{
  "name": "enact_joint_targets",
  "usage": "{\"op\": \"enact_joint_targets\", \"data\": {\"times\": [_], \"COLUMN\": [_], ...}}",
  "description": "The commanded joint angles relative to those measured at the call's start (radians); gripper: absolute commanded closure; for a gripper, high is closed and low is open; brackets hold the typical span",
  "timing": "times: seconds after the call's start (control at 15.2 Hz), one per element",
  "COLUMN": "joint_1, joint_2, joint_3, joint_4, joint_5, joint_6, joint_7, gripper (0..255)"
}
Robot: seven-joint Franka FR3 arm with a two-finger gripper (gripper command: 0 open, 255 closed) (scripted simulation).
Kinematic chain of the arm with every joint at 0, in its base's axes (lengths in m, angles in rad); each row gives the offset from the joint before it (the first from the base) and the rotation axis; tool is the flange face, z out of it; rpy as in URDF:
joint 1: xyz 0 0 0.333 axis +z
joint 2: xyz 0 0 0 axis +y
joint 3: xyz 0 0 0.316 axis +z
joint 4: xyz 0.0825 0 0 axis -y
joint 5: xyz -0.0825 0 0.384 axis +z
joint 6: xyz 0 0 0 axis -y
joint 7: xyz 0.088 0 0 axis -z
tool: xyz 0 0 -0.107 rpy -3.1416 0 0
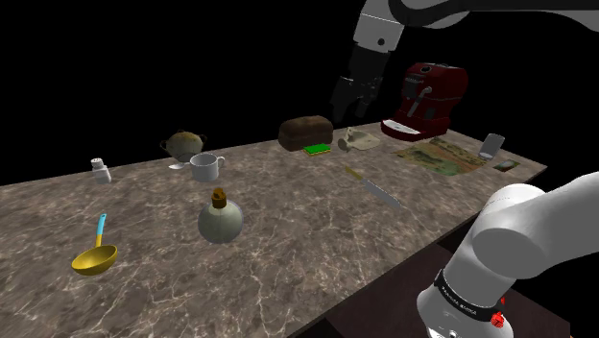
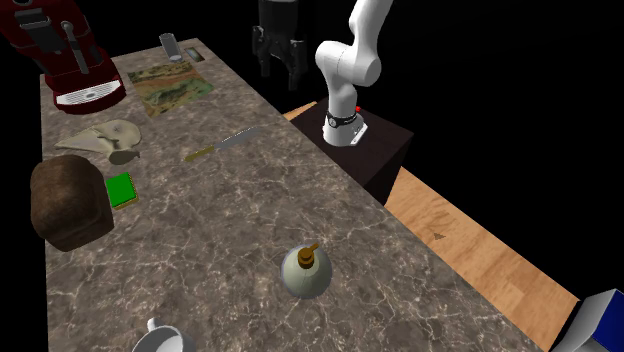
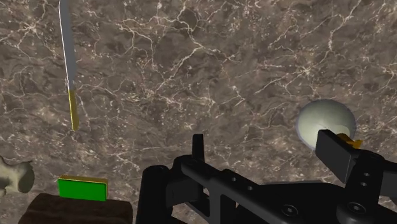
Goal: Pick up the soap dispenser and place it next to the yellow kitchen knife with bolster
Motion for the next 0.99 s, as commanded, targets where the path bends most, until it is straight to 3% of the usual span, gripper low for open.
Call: {"op": "enact_joint_targets", "data": {"times": [0.0, 0.46, 0.92], "joint_1": [0.004, 0.006, 0.008], "joint_2": [0.056, 0.271, 0.530], "joint_3": [0.042, 0.165, 0.269], "joint_4": [0.010, 0.080, 0.213], "joint_5": [0.012, 0.013, -0.055], "joint_6": [0.039, 0.157, 0.241], "joint_7": [0.053, 0.219, 0.404], "gripper": [0, 0, 0]}}
